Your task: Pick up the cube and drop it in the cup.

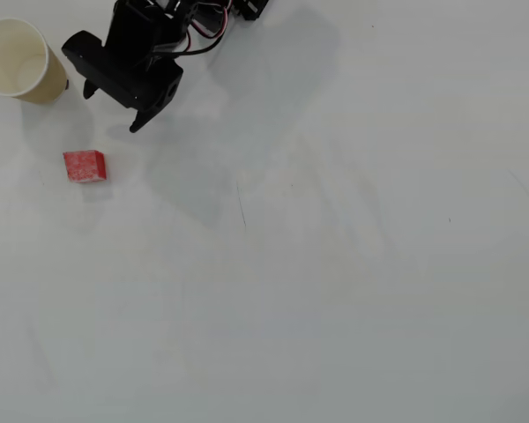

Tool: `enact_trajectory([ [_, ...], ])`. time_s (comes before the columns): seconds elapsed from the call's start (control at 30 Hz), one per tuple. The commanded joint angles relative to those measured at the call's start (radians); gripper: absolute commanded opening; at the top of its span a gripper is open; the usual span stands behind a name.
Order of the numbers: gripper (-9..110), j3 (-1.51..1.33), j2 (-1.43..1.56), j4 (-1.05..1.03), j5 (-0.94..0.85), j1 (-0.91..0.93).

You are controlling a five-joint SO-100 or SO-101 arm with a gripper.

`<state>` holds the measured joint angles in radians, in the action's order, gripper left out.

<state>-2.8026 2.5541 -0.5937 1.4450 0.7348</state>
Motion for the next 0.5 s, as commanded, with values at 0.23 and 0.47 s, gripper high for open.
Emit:
enact_trajectory([
  [0.23,30,0.233,-0.153,0.156,0.012,0.005],
  [0.47,30,0.305,-0.319,0.233,0.012,0.044],
])
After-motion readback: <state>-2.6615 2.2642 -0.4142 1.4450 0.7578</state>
